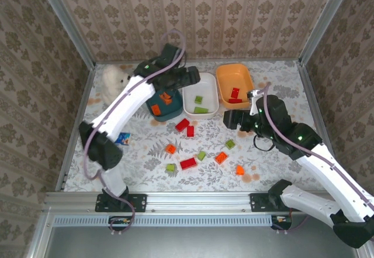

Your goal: Sort the legos into containers by color

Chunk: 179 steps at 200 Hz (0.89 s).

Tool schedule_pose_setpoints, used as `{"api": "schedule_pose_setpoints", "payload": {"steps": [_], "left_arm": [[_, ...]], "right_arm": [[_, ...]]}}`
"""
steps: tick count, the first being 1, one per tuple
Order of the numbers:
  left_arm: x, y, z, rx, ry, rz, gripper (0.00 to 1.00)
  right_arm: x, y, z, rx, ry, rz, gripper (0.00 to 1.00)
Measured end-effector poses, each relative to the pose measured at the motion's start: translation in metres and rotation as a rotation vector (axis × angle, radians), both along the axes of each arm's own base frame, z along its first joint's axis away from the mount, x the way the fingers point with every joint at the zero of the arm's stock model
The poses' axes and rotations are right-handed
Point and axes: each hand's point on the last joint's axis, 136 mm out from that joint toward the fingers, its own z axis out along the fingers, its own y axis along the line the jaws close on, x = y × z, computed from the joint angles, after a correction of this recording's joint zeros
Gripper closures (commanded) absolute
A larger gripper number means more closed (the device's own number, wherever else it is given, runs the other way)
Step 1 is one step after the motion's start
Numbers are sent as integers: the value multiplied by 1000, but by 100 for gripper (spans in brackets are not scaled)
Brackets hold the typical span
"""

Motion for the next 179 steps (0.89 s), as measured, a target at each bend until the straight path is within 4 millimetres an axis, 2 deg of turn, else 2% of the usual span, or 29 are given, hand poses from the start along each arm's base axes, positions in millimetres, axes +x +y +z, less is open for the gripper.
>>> {"api": "schedule_pose_setpoints", "payload": {"steps": [15,29,48,74,108,129,155,179], "left_arm": [[-18,27,2,-7,-31,19,9],[-35,49,-8,-2,-36,31,8],[-65,82,-33,26,-15,45,8],[-108,117,-63,50,13,51,8],[-158,149,-79,30,-4,58,8],[-181,165,-86,16,-6,75,8],[-196,176,-88,8,-13,90,8],[-203,181,-87,5,-16,95,8]], "right_arm": [[0,6,-9,-27,33,16,15],[-4,17,-22,-60,73,53,16],[-11,37,-41,-114,124,115,16],[-23,69,-71,-196,193,211,19],[-40,111,-119,-328,290,343,20],[-51,142,-153,-411,364,427,18],[-68,169,-188,-488,456,505,14],[-77,178,-205,-536,496,538,13]]}}
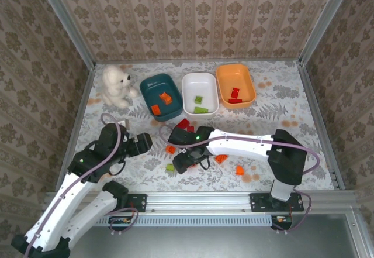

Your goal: Sort the legos into containers by color

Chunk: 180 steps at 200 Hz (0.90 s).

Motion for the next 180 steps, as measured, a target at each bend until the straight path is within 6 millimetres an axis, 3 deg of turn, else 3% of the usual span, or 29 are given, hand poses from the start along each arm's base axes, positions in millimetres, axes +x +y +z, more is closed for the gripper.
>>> {"api": "schedule_pose_setpoints", "payload": {"steps": [27,55,87,123,142,180], "left_arm": [[-6,4,-2,7,14,2,8],[-11,8,-2,4,11,3,9],[-15,10,-1,1,7,3,9],[-17,12,-1,4,11,3,9],[-21,14,3,-2,0,4,9],[-27,20,9,-6,-24,14,9]], "right_arm": [[1,10,2,-8,-29,102,14],[2,14,4,-14,-93,330,11],[2,4,-5,-46,-154,595,8],[23,-1,-12,-62,-214,740,9],[31,0,-25,-83,-214,789,12],[25,-1,-56,-116,-143,847,14]]}}
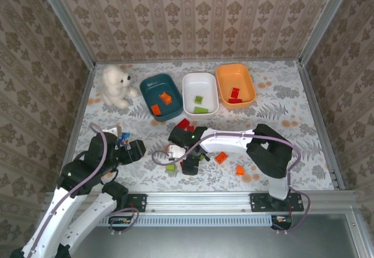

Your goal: Sort the legos into containers by color

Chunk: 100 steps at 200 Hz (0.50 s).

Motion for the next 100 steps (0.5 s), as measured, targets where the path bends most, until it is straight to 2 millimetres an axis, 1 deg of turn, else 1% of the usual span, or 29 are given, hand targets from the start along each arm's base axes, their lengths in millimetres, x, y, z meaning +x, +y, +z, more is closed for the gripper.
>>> {"api": "schedule_pose_setpoints", "payload": {"steps": [18,35,57,68,86,100], "left_arm": [[-3,2,-1,3,6,6,9],[-4,3,-2,2,12,11,9],[-3,3,-2,-1,12,14,10],[-3,3,-2,-1,12,15,10],[-3,4,-2,1,11,17,10],[-3,4,-2,0,10,16,10]], "right_arm": [[0,0,0,1,1,9,18],[1,2,-2,-3,2,9,28],[2,8,-7,-11,20,10,53],[1,11,-6,-8,21,8,61],[2,13,-5,0,17,-3,67],[5,14,-4,6,9,-18,69]]}}
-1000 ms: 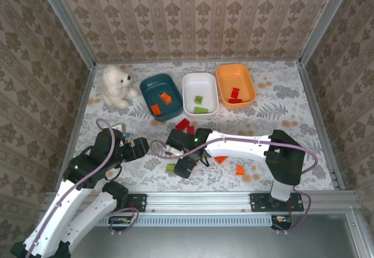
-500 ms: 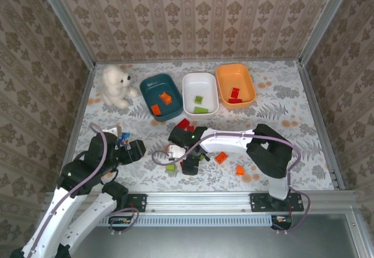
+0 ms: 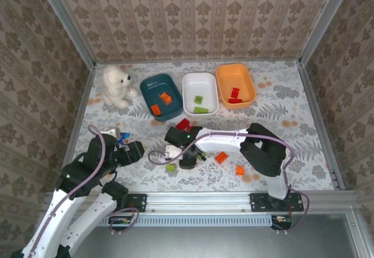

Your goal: Sort the legos into containers by color

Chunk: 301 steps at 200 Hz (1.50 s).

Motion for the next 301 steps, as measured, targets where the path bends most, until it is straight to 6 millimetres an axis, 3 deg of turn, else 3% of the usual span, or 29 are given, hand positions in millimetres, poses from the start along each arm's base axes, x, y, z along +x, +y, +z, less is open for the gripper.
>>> {"api": "schedule_pose_setpoints", "payload": {"steps": [29,52,67,82,104,121,138,183,209,244,301], "left_arm": [[4,-4,2,-12,-6,-8,10],[14,-20,1,-24,12,-50,12],[25,-35,0,-37,27,-94,12],[37,-54,-1,-56,37,-143,12],[55,-82,-3,-86,40,-222,12],[66,-104,-2,-99,44,-280,12],[78,-123,8,-119,19,-325,12],[98,-157,25,-150,-32,-398,12],[101,-164,23,-146,-32,-413,12],[100,-168,24,-147,-34,-424,12],[100,-171,23,-141,-30,-436,10]], "right_arm": [[16,-3,22,57,-24,-97,71],[62,-25,75,186,-93,-286,72],[104,-59,115,275,-164,-461,72],[150,-107,147,336,-237,-668,74],[203,-179,167,340,-319,-946,75],[232,-222,165,290,-344,-1117,74],[257,-253,150,221,-345,-1249,74],[294,-298,89,47,-274,-1465,74],[302,-309,66,-15,-248,-1519,74],[311,-312,50,-47,-228,-1541,72],[313,-310,43,-57,-217,-1553,44]]}}
